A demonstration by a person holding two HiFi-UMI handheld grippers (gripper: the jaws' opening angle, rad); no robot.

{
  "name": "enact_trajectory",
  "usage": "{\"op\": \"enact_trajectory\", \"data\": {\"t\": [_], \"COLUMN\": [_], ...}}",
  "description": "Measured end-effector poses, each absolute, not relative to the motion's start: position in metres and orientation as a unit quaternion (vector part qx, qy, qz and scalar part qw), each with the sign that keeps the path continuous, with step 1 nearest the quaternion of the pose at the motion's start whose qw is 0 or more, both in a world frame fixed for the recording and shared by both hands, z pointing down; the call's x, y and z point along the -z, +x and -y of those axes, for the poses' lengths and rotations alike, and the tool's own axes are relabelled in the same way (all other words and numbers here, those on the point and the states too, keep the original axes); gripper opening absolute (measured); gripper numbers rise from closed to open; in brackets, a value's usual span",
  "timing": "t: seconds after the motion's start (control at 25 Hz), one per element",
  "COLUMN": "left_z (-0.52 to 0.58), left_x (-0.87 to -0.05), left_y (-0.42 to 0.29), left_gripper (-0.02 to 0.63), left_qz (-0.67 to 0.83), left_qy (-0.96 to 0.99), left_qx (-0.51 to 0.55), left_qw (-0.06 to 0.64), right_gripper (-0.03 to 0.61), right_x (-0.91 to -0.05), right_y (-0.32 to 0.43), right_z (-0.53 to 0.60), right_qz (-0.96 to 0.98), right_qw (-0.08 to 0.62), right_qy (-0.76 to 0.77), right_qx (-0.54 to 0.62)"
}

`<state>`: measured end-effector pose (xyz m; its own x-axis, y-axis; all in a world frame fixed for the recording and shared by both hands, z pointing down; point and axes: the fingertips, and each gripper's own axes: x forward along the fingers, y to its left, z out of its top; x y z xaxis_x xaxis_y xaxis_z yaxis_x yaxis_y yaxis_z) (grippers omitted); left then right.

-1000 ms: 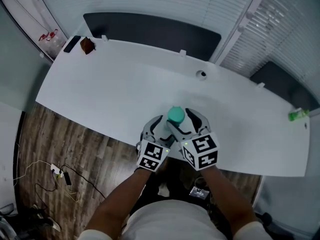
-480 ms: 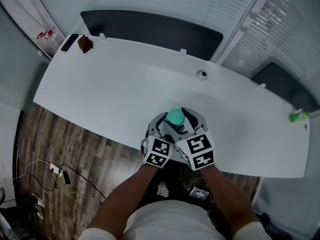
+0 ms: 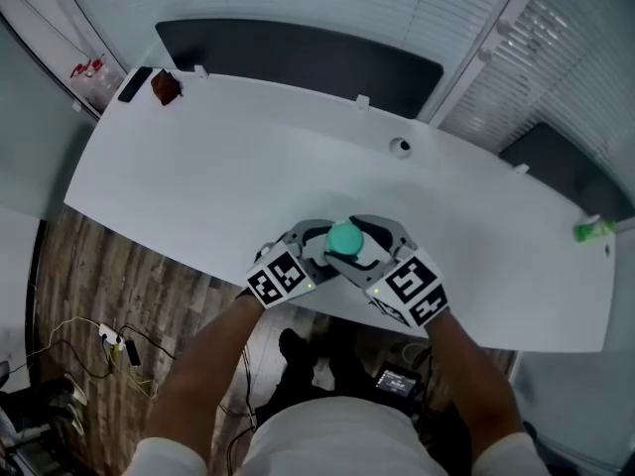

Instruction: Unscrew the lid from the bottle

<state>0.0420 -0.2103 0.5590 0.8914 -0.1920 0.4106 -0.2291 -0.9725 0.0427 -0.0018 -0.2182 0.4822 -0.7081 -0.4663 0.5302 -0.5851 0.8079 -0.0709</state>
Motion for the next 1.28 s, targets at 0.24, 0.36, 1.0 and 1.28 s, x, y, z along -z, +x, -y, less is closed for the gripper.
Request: {"op": "enact_trajectory", "data": {"t": [0.24, 0.36, 1.0, 1.28], "left_z": [0.215, 0.218, 0.226, 0.22], "left_x": [-0.556, -0.555, -0.559, -0.56], "left_y": [0.03, 0.021, 0.031, 0.037], "left_gripper": [0.324, 0.324, 0.321, 0.322], "left_qz": [0.147, 0.253, 0.265, 0.145], "left_qy": [0.964, 0.947, 0.942, 0.966], "left_qx": [-0.217, -0.194, -0.192, -0.206], "left_qw": [0.036, 0.048, 0.074, 0.053], "right_gripper": [0.307, 0.307, 0.307, 0.307], "right_x": [-0.484, -0.482, -0.487, -0.486], "right_y": [-0.005, -0.007, -0.007, -0.006], "right_z": [0.226, 0.228, 0.228, 0.225], "right_qz": [0.898, 0.883, 0.896, 0.921], "right_qw": [0.256, 0.248, 0.257, 0.266], "right_qy": [0.335, 0.373, 0.341, 0.26], "right_qx": [-0.127, -0.141, -0.123, -0.111]}}
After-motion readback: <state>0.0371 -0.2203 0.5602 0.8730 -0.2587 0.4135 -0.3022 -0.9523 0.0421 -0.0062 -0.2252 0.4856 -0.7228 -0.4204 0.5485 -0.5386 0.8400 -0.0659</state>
